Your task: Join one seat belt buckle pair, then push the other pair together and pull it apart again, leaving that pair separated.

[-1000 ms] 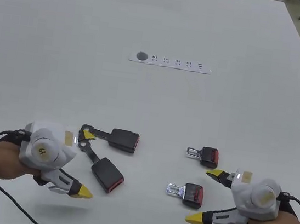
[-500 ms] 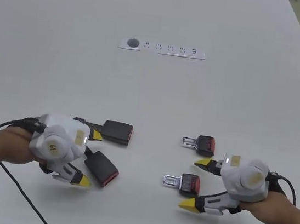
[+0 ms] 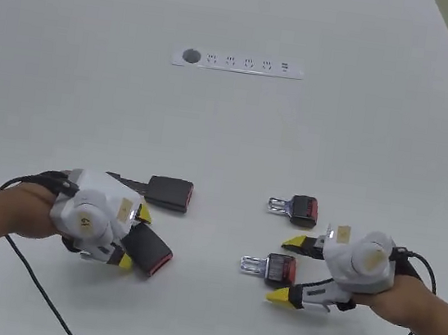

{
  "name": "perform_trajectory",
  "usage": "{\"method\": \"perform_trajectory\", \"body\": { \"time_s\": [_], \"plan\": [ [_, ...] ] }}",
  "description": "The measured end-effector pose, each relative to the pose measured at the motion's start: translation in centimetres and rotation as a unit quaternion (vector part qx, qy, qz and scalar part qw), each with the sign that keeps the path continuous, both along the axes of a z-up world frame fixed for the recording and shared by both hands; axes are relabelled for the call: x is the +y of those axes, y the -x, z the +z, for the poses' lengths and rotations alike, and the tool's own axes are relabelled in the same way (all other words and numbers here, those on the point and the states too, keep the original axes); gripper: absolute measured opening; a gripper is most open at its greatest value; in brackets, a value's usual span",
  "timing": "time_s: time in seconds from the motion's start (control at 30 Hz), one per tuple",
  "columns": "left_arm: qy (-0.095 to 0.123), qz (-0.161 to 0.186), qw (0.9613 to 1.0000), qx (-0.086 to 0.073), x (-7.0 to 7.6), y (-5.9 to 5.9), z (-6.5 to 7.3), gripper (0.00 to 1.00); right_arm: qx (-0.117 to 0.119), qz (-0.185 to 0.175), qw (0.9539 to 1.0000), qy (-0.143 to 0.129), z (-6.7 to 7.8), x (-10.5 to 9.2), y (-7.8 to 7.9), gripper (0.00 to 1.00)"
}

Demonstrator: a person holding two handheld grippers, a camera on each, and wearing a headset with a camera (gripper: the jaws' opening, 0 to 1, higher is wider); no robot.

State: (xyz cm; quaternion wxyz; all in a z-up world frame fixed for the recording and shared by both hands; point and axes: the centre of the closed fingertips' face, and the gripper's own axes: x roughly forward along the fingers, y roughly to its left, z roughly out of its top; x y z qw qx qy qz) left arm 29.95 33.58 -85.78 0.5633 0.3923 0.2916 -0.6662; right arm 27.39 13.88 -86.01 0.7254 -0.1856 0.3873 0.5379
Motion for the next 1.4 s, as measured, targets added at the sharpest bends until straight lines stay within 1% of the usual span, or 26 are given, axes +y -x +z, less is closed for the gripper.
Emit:
{"method": "perform_trajectory", "body": {
  "time_s": [0.1,0.13,0.17,0.2,0.23,0.27,0.3,0.33,0.4,0.43,0.47,0.5,0.53,0.6,0.73,0.8,0.87,0.97,1.03,1.07,1.1,1.23,1.3,1.33,1.37,1.4],
  "plan": [
    [0.004,0.029,0.9996,0.003,0.0,-0.2,0.0,0.42,-0.001,0.005,1.0000,0.000,0.0,-0.1,0.1,0.53],
    [0.002,0.055,0.9985,0.008,0.1,-0.4,0.0,0.42,0.001,0.006,1.0000,0.000,0.1,-0.1,0.0,0.48],
    [0.000,0.070,0.9975,0.011,0.2,-0.5,0.0,0.41,0.004,0.007,1.0000,0.001,0.1,-0.1,0.2,0.45],
    [-0.003,0.085,0.9963,0.010,0.2,-0.5,-0.1,0.40,-0.001,0.012,0.9999,0.007,0.1,-0.2,0.1,0.41],
    [-0.004,0.086,0.9963,0.007,0.2,-0.6,0.0,0.39,-0.010,0.017,0.9997,0.012,0.1,-0.3,0.0,0.39],
    [-0.006,0.099,0.9950,0.007,0.3,-0.6,-0.1,0.38,-0.004,0.017,0.9998,0.010,0.1,-0.2,0.1,0.38],
    [-0.005,0.109,0.9940,0.006,0.3,-0.7,0.0,0.37,-0.003,0.017,0.9998,0.010,0.1,-0.2,0.1,0.38],
    [-0.005,0.124,0.9922,0.008,0.4,-0.6,-0.1,0.35,-0.003,0.021,0.9997,0.011,0.1,-0.3,0.1,0.37],
    [-0.006,0.162,0.9866,0.012,0.6,-0.7,-0.1,0.33,-0.004,0.027,0.9996,0.010,0.1,-0.3,0.1,0.37],
    [-0.007,0.173,0.9849,0.011,0.6,-0.7,-0.1,0.33,-0.005,0.030,0.9995,0.010,0.1,-0.3,0.2,0.37],
    [-0.008,0.164,0.9864,0.005,0.5,-0.6,-0.1,0.33,-0.009,0.048,0.9987,0.014,0.1,-0.3,0.3,0.36],
    [-0.012,0.169,0.9856,0.002,0.5,-0.6,-0.1,0.33,-0.008,0.057,0.9982,0.015,0.1,-0.3,0.4,0.36],
    [-0.016,0.176,0.9842,0.000,0.5,-0.6,-0.1,0.33,-0.006,0.055,0.9983,0.018,0.1,-0.2,0.3,0.36],
    [-0.022,0.191,0.9813,0.001,0.6,-0.7,-0.1,0.33,-0.005,0.061,0.9980,0.018,0.1,-0.4,0.3,0.36],
    [-0.016,0.211,0.9774,0.004,0.8,-0.7,-0.2,0.32,-0.004,0.057,0.9983,0.011,0.0,-0.4,0.3,0.36],
    [-0.014,0.212,0.9771,0.004,0.8,-0.7,-0.2,0.32,-0.003,0.053,0.9986,0.010,0.0,-0.4,0.2,0.35],
    [-0.017,0.210,0.9775,0.004,0.8,-0.7,-0.2,0.32,-0.004,0.051,0.9986,0.011,0.0,-0.3,0.2,0.35],
    [-0.025,0.193,0.9809,0.004,0.7,-0.7,-0.3,0.32,-0.005,0.051,0.9986,0.014,-0.1,-0.3,0.1,0.35],
    [-0.027,0.183,0.9827,0.011,0.6,-0.8,-0.4,0.32,-0.007,0.051,0.9986,0.013,-0.1,-0.1,0.0,0.35],
    [-0.034,0.169,0.9848,0.015,0.7,-0.8,-0.4,0.32,-0.006,0.050,0.9986,0.013,-0.1,0.1,-0.2,0.35],
    [-0.037,0.157,0.9869,0.014,0.6,-0.7,-0.4,0.32,-0.007,0.049,0.9987,0.014,-0.1,0.2,-0.2,0.35],
    [-0.035,0.151,0.9877,0.020,0.6,-0.7,-0.5,0.32,-0.004,0.044,0.9989,0.013,0.0,0.9,-0.9,0.35],
    [-0.034,0.156,0.9869,0.025,0.6,-0.8,-0.5,0.32,-0.007,0.043,0.9990,0.010,0.0,1.4,-1.2,0.35],
    [-0.036,0.153,0.9873,0.024,0.6,-0.7,-0.5,0.32,-0.005,0.040,0.9991,0.010,0.0,1.6,-1.4,0.35],
    [-0.039,0.144,0.9886,0.022,0.5,-0.7,-0.5,0.32,-0.005,0.040,0.9991,0.013,0.0,2.0,-1.6,0.35],
    [-0.041,0.143,0.9887,0.023,0.5,-0.7,-0.5,0.32,-0.006,0.046,0.9989,0.012,0.0,2.4,-1.8,0.35]
  ]
}}
